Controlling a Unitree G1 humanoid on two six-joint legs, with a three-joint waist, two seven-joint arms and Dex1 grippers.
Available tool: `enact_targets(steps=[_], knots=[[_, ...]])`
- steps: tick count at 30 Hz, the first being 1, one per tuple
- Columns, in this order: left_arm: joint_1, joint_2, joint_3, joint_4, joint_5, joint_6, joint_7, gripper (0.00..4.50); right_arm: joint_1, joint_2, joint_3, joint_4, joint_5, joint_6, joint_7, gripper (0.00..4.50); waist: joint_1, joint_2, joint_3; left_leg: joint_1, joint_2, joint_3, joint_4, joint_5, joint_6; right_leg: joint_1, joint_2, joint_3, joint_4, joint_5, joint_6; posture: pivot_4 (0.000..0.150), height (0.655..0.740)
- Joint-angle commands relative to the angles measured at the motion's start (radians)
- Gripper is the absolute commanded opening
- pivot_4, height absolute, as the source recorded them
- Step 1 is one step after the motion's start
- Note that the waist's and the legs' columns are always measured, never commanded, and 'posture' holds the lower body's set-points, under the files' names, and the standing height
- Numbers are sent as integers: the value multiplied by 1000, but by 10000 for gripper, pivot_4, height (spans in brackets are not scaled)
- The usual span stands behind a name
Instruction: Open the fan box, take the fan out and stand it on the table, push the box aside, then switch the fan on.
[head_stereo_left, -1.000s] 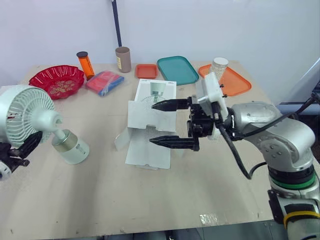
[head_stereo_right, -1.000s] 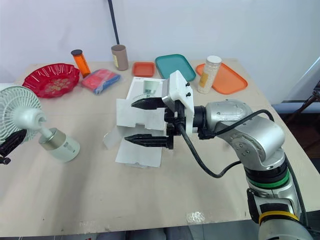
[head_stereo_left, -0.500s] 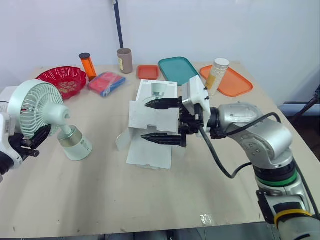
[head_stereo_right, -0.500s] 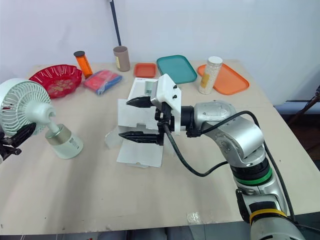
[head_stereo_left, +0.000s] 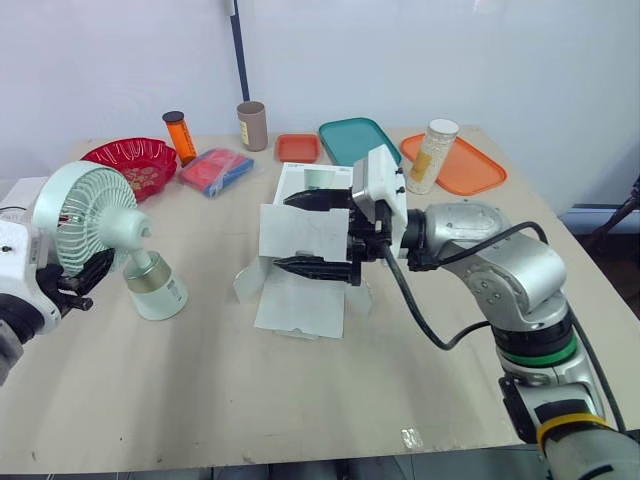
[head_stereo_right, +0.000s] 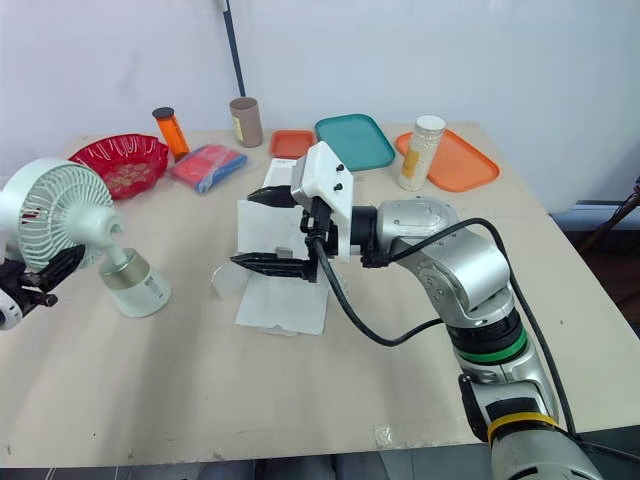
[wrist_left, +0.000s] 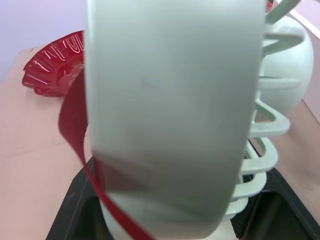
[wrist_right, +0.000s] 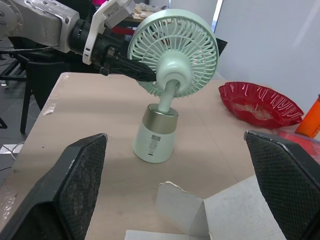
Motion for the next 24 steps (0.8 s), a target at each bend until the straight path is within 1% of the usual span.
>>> enact_targets(steps=[1,2,4,6,7,8,9,18,24], knots=[[12,-14,-36,8,12,15,-10,20347,-14,5,-13,-32,0,-13,0,45000,0,0,0,0,0,0,0,0,0,0,0,0,0,0,0,1500,7400],[12,-16,-37,11,14,13,-12,20347,-14,6,-12,-33,0,-13,0,45000,0,0,0,0,0,0,0,0,0,0,0,0,0,0,0,1500,7400],[8,-22,-39,15,15,10,-15,30087,-14,7,-12,-32,-2,-13,1,45000,0,0,0,0,0,0,0,0,0,0,0,0,0,0,0,1500,7400],[6,-28,-41,16,18,6,-20,35163,-14,7,-12,-33,-3,-13,1,45000,-1,-1,1,0,0,0,0,0,0,0,0,0,0,0,0,1500,7400],[5,-32,-42,17,22,3,-21,39640,-14,7,-12,-33,-4,-13,1,45000,-2,-2,1,-1,0,0,0,0,0,-1,0,0,0,0,0,1500,7400],[4,-36,-41,18,24,1,-20,42925,-14,6,-12,-34,-4,-13,1,45000,-2,-4,2,-1,0,0,0,0,0,-1,0,0,0,-1,0,1500,7400],[4,-39,-40,19,27,-1,-22,44752,-14,5,-13,-35,-4,-12,2,45000,-2,-4,2,-2,0,0,-1,0,0,-2,1,0,0,-1,0,1500,7400],[17,-77,-9,-13,16,-8,-20,44752,-8,-1,-18,-42,1,-11,8,45000,-2,-4,2,-5,0,0,-1,0,-1,-5,-1,0,-1,-1,0,1500,7400],[51,-125,22,-73,7,-18,-3,44752,-7,1,-18,-42,2,-8,9,45000,-2,-4,2,-5,0,0,-2,0,-1,-6,-1,0,-1,-1,0,1500,7400]])
